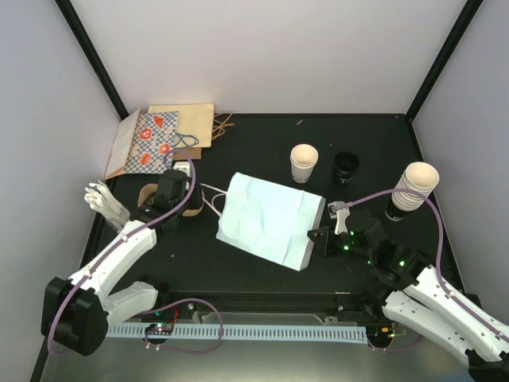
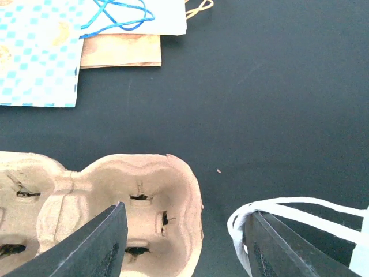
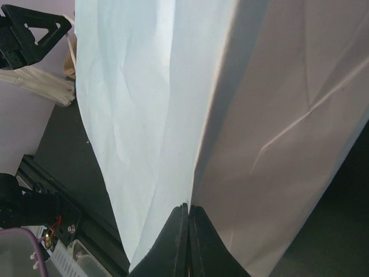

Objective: Pack the takeout coffee

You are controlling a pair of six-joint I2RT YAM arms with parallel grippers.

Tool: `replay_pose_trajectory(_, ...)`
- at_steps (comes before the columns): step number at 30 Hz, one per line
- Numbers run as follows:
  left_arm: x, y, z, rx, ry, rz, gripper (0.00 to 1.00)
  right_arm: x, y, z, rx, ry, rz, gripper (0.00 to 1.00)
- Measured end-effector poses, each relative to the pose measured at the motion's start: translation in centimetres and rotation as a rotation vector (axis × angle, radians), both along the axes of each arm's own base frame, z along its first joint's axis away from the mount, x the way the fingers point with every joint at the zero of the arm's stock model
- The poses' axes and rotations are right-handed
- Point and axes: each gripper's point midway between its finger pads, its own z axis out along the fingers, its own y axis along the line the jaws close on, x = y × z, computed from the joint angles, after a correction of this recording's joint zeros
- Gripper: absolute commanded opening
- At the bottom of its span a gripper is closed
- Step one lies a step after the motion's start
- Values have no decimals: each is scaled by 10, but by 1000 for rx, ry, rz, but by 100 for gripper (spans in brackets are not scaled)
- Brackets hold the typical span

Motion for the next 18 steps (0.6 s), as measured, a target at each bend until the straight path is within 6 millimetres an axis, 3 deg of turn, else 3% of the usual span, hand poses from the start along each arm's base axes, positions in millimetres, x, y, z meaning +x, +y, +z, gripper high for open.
replay_pose_trajectory(13,-6,10,10,-70,-7,26,57,2,1,6,27,-16,-9,1)
replay_pose_trajectory(18,-8,12,7,-97,13,26,46,3,2,8,32,-20,-12,1)
